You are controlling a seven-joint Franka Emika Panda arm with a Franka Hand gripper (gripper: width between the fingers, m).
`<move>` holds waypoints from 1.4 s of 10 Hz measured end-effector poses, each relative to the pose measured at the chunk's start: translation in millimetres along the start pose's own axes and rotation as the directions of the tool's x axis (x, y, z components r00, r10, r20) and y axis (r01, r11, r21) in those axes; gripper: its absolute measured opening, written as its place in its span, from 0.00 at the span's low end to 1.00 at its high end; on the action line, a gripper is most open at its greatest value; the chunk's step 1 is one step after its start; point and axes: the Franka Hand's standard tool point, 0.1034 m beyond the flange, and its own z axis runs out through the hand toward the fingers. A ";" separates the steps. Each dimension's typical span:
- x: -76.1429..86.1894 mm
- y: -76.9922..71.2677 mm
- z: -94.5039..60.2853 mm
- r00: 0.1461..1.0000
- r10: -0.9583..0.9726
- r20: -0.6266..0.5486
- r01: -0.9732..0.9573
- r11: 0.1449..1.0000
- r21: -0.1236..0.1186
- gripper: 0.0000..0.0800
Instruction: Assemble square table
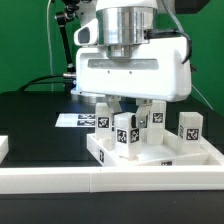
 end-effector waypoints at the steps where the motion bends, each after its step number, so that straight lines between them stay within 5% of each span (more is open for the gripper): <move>1: 0.1 0.4 0.0 0.996 0.094 -0.004 -0.094 0.996 0.008 0.36; 9: 0.2 0.5 0.3 0.794 0.608 0.002 -0.608 0.794 0.009 0.36; 12: -3.7 -2.4 0.7 0.585 0.811 0.013 -0.811 0.585 0.008 0.36; 14: -2.4 -2.6 1.4 0.525 0.851 0.015 -0.851 0.525 0.012 0.36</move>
Offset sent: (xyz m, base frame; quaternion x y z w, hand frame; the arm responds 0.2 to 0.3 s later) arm -0.0051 0.0037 -0.0044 -0.0099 -0.0024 0.2532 0.9674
